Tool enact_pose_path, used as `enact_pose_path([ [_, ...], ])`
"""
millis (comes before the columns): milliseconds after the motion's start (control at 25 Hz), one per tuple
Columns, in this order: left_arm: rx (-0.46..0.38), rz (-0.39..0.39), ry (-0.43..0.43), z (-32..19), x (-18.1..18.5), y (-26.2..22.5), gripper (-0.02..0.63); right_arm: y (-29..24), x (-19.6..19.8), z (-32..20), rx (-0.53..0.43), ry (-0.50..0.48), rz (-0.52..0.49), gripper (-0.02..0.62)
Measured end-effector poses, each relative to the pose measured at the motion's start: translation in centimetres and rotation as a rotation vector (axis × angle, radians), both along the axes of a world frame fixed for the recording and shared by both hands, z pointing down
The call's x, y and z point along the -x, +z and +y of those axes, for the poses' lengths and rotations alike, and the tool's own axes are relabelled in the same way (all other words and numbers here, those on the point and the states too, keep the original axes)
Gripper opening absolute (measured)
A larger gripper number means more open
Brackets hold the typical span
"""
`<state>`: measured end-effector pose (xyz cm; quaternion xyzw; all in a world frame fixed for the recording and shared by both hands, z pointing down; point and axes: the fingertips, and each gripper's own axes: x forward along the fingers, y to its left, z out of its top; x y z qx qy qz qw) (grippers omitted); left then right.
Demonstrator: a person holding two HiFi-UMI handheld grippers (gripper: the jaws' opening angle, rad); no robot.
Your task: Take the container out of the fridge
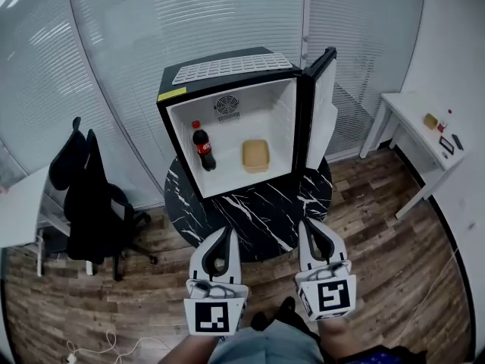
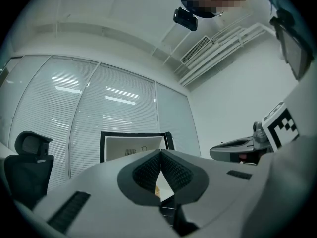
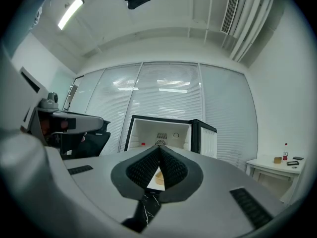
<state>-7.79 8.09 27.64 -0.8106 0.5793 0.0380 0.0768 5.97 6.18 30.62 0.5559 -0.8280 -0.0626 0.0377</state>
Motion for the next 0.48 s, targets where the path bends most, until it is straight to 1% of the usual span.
enact_pose_path([
  [120, 0.013, 0.002, 0.009, -1.3, -0.4, 0.7, 0.015, 0.5, -0.3, -1.2, 0.004, 0.006, 0.000, 0.014],
  [320, 0.020, -0.017, 0.018, -3.7, -1.4, 1.5, 0.015, 0.8, -1.3, -3.8, -0.001, 0.012, -0.011, 0.014],
  [480, 0.031, -0.028, 0.007, -6.8, -2.4, 2.2, 0.015, 1.9, -2.0, -6.8, 0.023, -0.005, -0.022, 0.014],
])
